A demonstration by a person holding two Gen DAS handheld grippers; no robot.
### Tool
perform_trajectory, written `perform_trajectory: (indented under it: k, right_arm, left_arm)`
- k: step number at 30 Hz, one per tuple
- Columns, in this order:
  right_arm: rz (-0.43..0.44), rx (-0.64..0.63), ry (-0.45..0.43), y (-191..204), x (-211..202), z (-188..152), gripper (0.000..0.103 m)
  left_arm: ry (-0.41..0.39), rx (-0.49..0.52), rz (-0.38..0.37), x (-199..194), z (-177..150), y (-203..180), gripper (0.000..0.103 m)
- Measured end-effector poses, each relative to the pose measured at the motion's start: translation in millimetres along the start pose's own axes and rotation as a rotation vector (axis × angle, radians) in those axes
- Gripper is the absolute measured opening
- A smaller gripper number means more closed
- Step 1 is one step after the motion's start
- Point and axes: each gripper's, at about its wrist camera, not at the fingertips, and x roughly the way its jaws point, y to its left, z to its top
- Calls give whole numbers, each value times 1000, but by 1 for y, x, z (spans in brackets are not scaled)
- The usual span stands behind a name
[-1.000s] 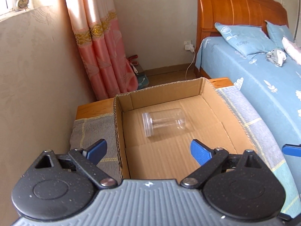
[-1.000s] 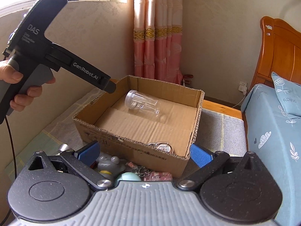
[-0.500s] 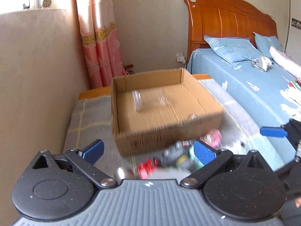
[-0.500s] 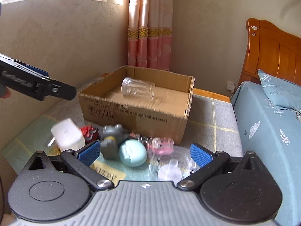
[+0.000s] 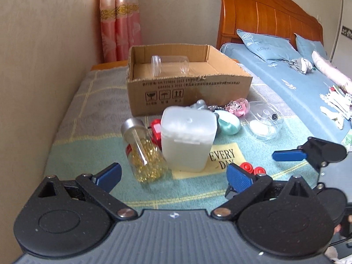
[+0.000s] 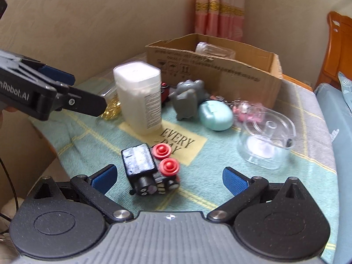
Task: Organize rigid objects
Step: 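Return both tools to the table items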
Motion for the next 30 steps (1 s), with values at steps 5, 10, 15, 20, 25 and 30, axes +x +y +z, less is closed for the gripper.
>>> perform_trajectory:
  k: [5, 10, 15, 20, 25, 30]
  right_arm:
    - [-16, -40, 1, 8, 14, -1, 103]
    - [-68, -19, -4, 3, 21, 7, 103]
    - [-127, 71, 4, -21, 16, 2, 103]
    - [-173, 145, -10, -45, 4, -12, 103]
    - [-180, 146, -21, -49, 0, -18, 103]
    - [-180, 147, -25, -49, 2, -16, 103]
  left_arm:
    - [-4, -6, 18, 2, -6, 6, 101]
    - [6, -20, 2, 7, -8, 9, 101]
    - [0, 16, -4, 10, -1, 3, 101]
    - [-27, 61, -56, 8, 11, -8, 101]
    - [-52, 153, -124, 10, 29, -30, 101]
    - [-44, 183, -190, 21, 39, -42, 101]
